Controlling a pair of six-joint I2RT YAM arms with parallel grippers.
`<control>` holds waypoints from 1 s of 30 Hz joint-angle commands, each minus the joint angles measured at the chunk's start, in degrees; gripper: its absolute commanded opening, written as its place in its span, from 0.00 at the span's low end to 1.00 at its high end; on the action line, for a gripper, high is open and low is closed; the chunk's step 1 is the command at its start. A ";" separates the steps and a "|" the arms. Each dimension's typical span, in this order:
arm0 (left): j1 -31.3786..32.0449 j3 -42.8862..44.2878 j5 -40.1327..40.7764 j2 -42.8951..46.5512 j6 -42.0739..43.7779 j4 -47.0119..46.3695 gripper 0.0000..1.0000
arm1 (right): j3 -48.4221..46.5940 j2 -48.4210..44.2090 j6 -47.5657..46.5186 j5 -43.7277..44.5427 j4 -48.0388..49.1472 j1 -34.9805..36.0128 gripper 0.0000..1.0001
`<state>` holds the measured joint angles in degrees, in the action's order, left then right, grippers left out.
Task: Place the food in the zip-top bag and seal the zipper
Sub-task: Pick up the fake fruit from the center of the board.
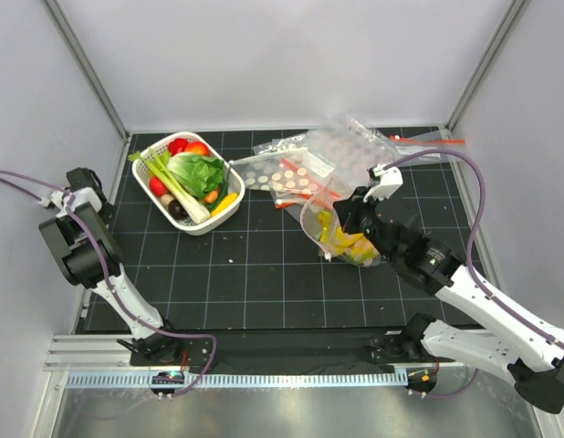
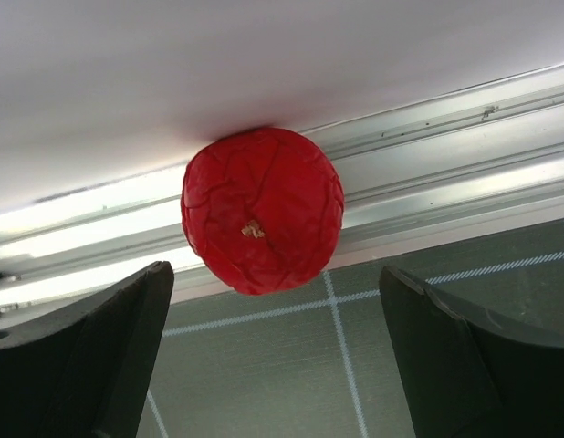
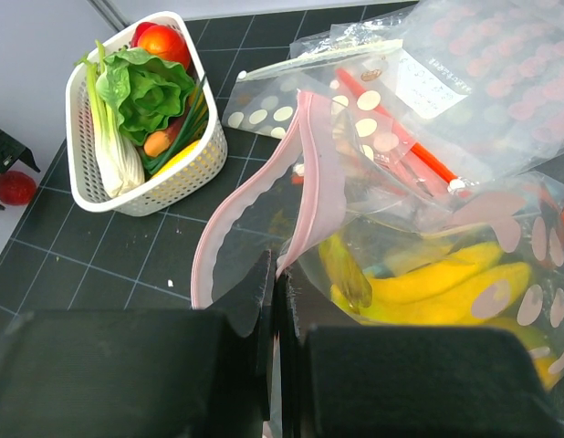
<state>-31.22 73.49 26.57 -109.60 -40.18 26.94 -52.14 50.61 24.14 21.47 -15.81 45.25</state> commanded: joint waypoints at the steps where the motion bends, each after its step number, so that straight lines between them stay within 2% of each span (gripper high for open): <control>1: -4.29 6.38 -3.18 -5.70 0.44 5.93 0.93 | -0.68 -0.78 0.29 0.50 3.16 -0.17 0.01; 2: -4.11 7.70 -1.36 -6.23 2.11 6.54 0.85 | -0.51 -0.78 0.29 0.59 3.24 -0.17 0.01; 4: -3.58 7.55 3.13 -5.36 1.69 7.43 0.81 | -0.51 -1.13 0.12 1.02 3.25 -0.17 0.01; 6: -3.84 6.66 1.83 -4.83 1.95 5.32 0.77 | -0.77 -1.83 0.03 1.38 2.81 -0.17 0.01; 10: -5.25 9.81 -2.13 -7.90 1.25 7.77 0.80 | -0.07 -3.41 -0.06 2.26 3.16 -0.17 0.01; 11: -5.60 10.70 -2.13 -8.87 1.07 9.00 0.87 | 0.28 -3.50 -0.06 2.26 3.33 -0.17 0.01; 16: -5.60 13.08 -2.48 -11.07 1.25 11.12 0.90 | 0.11 -3.15 0.03 1.82 3.33 -0.17 0.01; 19: -5.78 13.87 -5.29 -11.95 2.83 10.33 0.68 | 0.02 -3.24 0.03 1.55 3.33 -0.17 0.01; 20: -5.87 13.87 -5.47 -11.95 3.00 10.24 0.52 | 0.11 -3.50 0.03 1.64 3.25 -0.17 0.01; 22: -5.61 13.08 -5.30 -10.73 2.83 9.71 0.42 | 0.28 -3.76 0.03 1.73 3.25 -0.17 0.01; 23: -5.86 12.38 -5.04 -9.85 2.66 8.15 0.25 | 0.37 -3.85 0.03 1.90 3.42 -0.08 0.01; 24: -5.87 10.11 -4.95 -9.06 2.48 6.91 0.13 | 0.37 -3.85 -0.06 1.90 3.42 -0.17 0.01; 25: -6.13 9.05 -4.95 -8.01 2.30 6.03 0.06 | 0.37 -3.94 0.03 1.90 3.51 -0.17 0.01; 28: -6.57 5.70 -4.77 -5.19 1.60 2.95 0.06 | 0.37 -3.76 -0.06 1.90 3.51 -0.17 0.01; 30: -6.48 2.47 -4.33 -2.21 1.51 -0.11 0.00 | 0.37 -3.76 0.03 1.90 3.51 -0.17 0.01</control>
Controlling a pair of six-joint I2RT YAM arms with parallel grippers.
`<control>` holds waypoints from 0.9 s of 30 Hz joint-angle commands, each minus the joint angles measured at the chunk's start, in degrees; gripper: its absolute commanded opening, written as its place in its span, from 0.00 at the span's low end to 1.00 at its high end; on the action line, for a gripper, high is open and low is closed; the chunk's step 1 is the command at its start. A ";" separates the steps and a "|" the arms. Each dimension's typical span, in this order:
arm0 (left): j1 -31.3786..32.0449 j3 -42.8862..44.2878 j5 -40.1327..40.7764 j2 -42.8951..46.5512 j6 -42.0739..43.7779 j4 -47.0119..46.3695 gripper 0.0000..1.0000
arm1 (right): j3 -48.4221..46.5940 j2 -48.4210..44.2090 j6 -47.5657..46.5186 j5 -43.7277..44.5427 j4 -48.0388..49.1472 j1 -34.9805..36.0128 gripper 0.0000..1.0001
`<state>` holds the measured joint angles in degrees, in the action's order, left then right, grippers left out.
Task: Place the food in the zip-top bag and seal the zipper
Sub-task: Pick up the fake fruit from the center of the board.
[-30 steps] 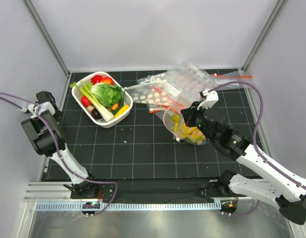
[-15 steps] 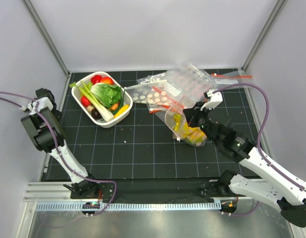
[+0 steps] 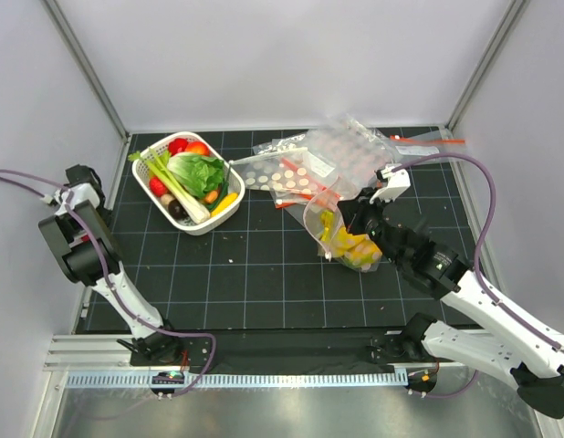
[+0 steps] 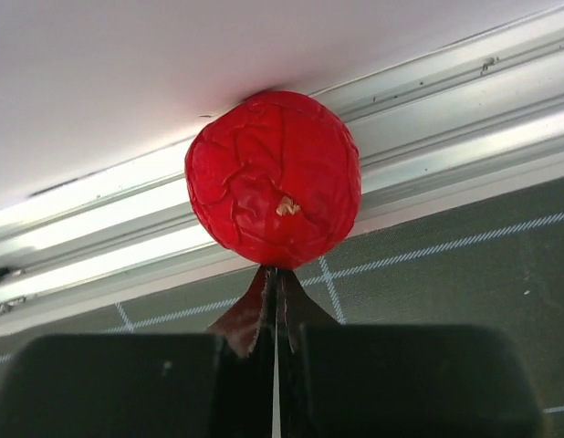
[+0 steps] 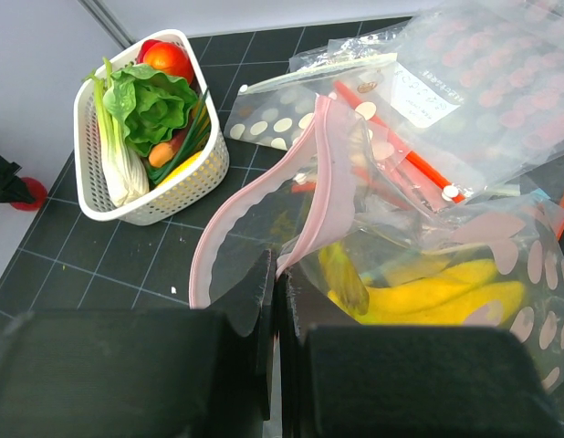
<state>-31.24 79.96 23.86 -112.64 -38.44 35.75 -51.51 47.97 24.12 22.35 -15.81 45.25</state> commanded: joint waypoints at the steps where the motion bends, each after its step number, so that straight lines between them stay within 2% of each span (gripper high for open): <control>1: -6.29 -5.77 -0.66 2.06 -0.50 -10.25 0.00 | -0.26 -1.03 0.05 0.86 3.51 -0.17 0.01; 6: -4.79 -17.45 7.16 13.73 -2.25 -20.96 0.01 | -0.26 -0.86 -0.04 1.03 3.68 -0.17 0.01; 8: -3.74 -20.81 9.88 15.86 -2.79 -22.65 0.07 | -0.17 -0.77 -0.12 1.21 3.68 -0.17 0.01; 10: -2.86 -21.25 12.87 16.75 -2.44 -22.65 0.12 | -0.09 -0.68 -0.12 1.12 3.86 -0.08 0.01; 13: -2.24 -20.90 14.55 16.14 0.53 -23.43 0.30 | 0.09 -0.42 -0.04 0.77 4.03 -0.17 0.01; 18: -1.63 -17.57 14.90 12.54 4.16 -24.15 0.37 | 0.00 -0.94 -0.04 -0.02 3.95 -0.17 0.01; 20: -0.58 -15.90 16.65 11.48 3.11 -22.14 0.55 | 0.35 -1.38 -0.04 0.24 4.21 -0.17 0.01; 22: 0.48 -16.33 17.98 12.18 1.44 -21.86 0.99 | 0.44 -1.30 -0.04 -0.02 4.56 -0.17 0.01; 27: 2.59 -21.07 20.70 17.18 2.22 -27.73 1.00 | 0.26 -1.29 -0.21 0.15 4.04 -0.17 0.01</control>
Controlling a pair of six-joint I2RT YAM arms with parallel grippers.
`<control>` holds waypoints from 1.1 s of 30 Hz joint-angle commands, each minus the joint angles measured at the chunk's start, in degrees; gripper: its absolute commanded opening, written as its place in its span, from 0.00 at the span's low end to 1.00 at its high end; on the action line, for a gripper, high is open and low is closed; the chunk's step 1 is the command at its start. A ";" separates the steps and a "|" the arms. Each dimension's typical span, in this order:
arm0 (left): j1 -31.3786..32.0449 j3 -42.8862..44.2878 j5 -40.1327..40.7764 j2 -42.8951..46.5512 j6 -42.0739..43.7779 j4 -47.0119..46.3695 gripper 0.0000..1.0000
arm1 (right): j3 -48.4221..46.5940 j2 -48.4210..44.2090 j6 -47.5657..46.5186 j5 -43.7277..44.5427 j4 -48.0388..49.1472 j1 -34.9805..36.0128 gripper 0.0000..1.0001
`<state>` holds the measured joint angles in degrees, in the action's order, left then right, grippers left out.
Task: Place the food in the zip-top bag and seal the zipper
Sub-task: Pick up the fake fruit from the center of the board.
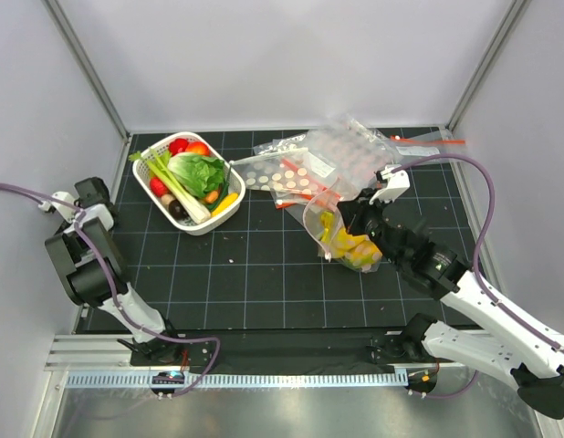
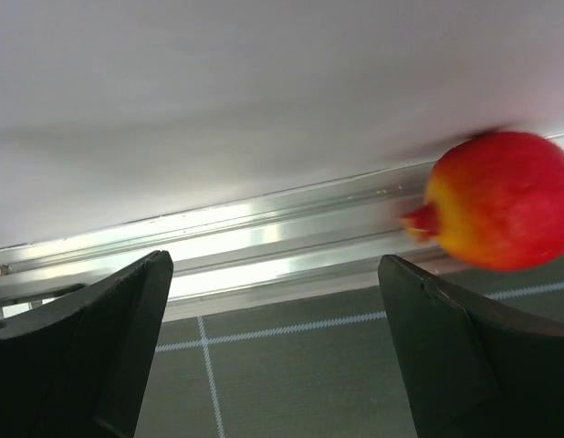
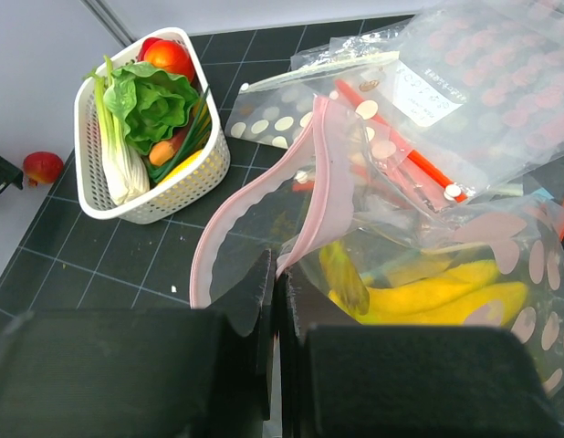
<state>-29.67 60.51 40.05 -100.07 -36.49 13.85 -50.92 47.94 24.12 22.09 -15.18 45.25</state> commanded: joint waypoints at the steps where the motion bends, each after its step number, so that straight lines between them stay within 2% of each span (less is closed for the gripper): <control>1: 1.80 -2.93 4.86 5.14 0.80 -6.89 1.00 | -0.24 -1.53 -0.30 0.59 3.40 -0.17 0.01; 8: 2.07 -2.85 1.70 4.63 3.71 -9.45 1.00 | -0.15 -1.71 -0.21 0.33 3.58 -0.17 0.01; 11: 2.25 -4.26 -1.37 4.89 5.02 -13.75 1.00 | 0.03 -1.36 -0.21 0.33 3.93 -0.08 0.01; 15: 2.34 -3.21 -0.34 2.35 5.82 -17.10 1.00 | -0.15 -0.75 0.05 -0.99 3.84 -0.17 0.01; 19: 2.34 4.14 0.54 -5.72 6.87 -14.03 1.00 | -0.06 -1.18 -0.12 -0.82 3.67 -0.17 0.01; 21: 1.99 7.41 2.83 -8.89 6.08 -9.29 1.00 | -0.06 -1.80 -0.21 -0.03 3.41 -0.17 0.01; 25: 0.14 12.52 -3.83 -14.18 9.24 -8.31 1.00 | 0.38 -2.94 -0.30 -0.03 3.84 -0.17 0.01; 30: -0.56 12.09 -3.67 -14.10 8.28 -7.88 1.00 | 0.47 -2.68 -0.13 -0.29 4.01 -0.17 0.01; 33: -1.09 10.25 0.53 -15.49 6.87 -7.60 1.00 | 0.38 -2.68 -0.12 -0.99 3.84 -0.17 0.01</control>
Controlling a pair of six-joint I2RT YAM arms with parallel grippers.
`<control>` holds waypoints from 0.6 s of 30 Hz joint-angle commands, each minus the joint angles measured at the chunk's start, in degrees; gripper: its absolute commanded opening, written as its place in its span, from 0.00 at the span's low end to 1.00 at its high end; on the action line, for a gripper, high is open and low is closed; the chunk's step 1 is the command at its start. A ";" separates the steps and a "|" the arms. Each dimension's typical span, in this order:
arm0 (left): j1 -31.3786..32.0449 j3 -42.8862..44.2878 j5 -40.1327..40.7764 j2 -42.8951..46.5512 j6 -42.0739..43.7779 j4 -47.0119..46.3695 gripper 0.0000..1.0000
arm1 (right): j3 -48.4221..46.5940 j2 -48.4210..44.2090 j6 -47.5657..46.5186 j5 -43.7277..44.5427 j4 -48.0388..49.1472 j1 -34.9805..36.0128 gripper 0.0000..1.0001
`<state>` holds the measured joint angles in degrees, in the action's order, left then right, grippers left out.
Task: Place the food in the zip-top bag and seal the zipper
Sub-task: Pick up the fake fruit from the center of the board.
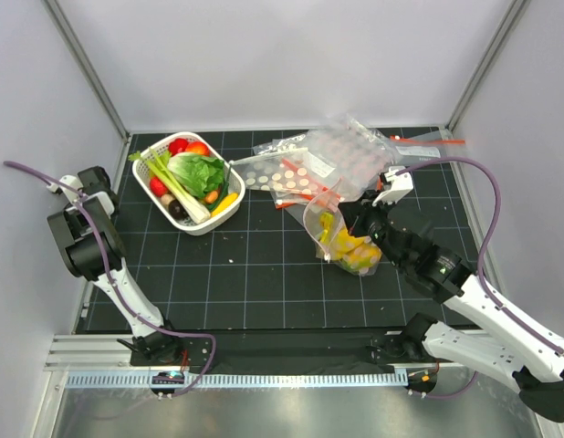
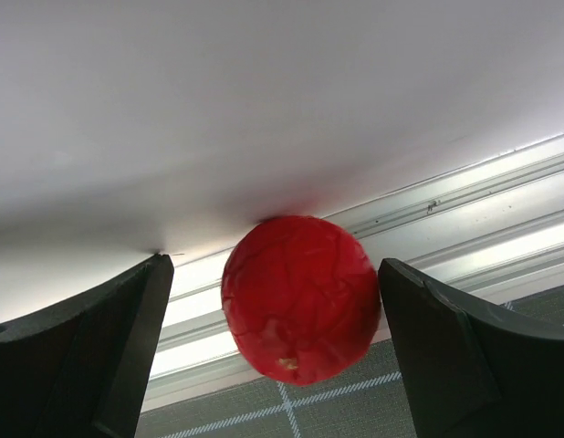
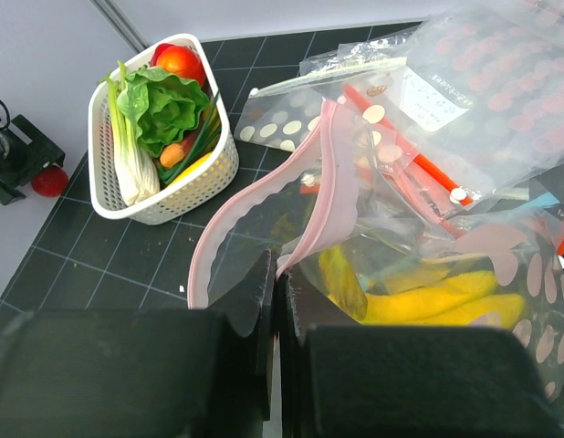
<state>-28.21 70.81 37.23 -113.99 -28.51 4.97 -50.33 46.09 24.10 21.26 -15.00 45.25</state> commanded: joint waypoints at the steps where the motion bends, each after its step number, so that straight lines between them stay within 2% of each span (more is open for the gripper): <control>1: -2.56 0.03 3.28 -1.93 -0.58 1.27 1.00 | -0.21 -1.17 -0.10 -0.08 3.67 -0.17 0.01; 5: -2.55 0.56 1.35 -2.99 -0.66 1.18 0.99 | 0.05 -2.05 -0.10 0.72 3.58 -0.17 0.01; 7: -2.56 0.91 0.04 -3.60 -0.58 0.92 0.88 | 0.14 -2.23 -0.19 0.72 3.67 -0.08 0.01; 8: -2.64 1.00 -0.05 -3.69 -0.41 0.92 0.76 | 0.14 -2.23 -0.19 0.63 3.67 -0.17 0.01; 10: -2.64 1.09 0.21 -3.69 -0.40 0.92 0.61 | 0.14 -2.14 -0.19 0.72 3.67 -0.08 0.01; 11: -2.56 1.09 0.47 -3.78 -0.66 1.09 0.41 | 0.14 -1.97 -0.28 0.63 3.75 -0.17 0.01; 14: -2.55 1.27 1.61 -3.25 -1.11 1.79 0.22 | 0.14 -1.79 -0.19 0.80 3.75 -0.17 0.01; 15: -2.47 0.83 1.88 -2.90 -1.63 1.88 0.11 | 0.14 -1.79 -0.19 0.72 3.84 -0.08 0.01; 17: -2.12 0.13 2.92 -0.36 -2.07 1.88 0.06 | 0.14 -1.88 -0.19 0.80 3.84 -0.17 0.01; 18: -1.68 -1.36 4.32 1.04 -3.29 1.80 0.07 | 0.14 -1.88 -0.19 0.72 3.84 -0.17 0.01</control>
<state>-28.14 71.02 37.98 -115.28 -28.47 4.97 -49.89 44.93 24.10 21.28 -15.00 45.25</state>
